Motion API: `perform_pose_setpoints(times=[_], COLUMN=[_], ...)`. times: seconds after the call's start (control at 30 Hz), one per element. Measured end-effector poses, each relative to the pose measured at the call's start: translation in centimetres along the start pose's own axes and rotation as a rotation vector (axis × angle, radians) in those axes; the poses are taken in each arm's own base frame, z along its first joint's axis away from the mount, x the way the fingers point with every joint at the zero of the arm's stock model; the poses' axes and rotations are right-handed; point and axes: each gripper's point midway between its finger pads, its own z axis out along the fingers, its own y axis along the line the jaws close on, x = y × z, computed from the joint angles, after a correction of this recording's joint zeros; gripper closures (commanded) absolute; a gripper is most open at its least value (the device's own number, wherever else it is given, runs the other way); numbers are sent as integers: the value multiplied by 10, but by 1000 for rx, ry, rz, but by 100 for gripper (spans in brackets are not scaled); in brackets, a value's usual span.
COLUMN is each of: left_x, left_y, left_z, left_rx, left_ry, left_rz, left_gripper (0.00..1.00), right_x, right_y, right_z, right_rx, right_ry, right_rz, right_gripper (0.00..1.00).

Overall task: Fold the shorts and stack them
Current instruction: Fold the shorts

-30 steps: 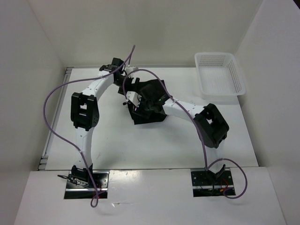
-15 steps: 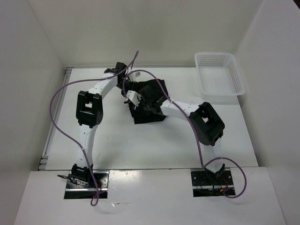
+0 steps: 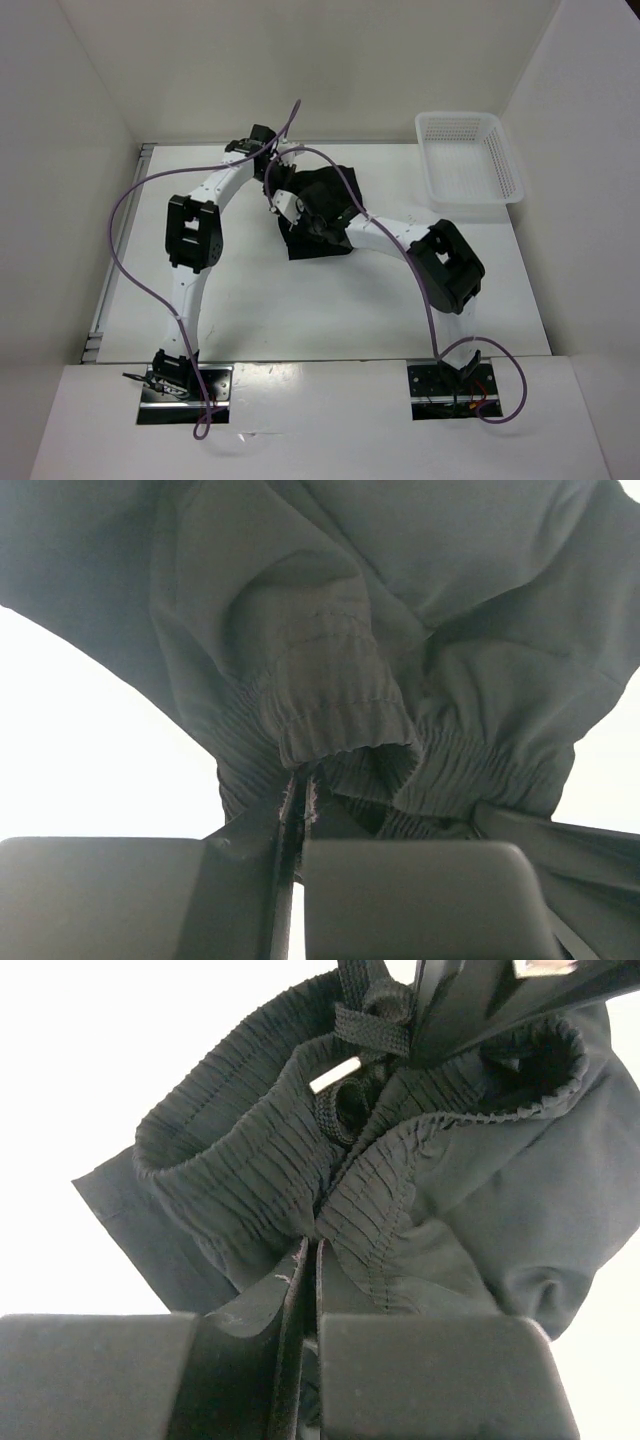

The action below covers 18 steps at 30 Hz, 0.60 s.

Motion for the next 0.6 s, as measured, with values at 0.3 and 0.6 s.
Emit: perform_pose_setpoints(times=[0.3, 0.6], left_x=[-41, -59], left_y=[-25, -27], left_z=[-27, -13], left_rx=[70, 111], left_ry=[-103, -140], left_rz=[58, 88], left_gripper=[95, 87], right_x=[-22, -21], right_y=[-13, -20], right_z=[-26, -28], right_rx=[26, 43], right_ry=[-64, -63], right_rz=[11, 18], right_gripper=[96, 81])
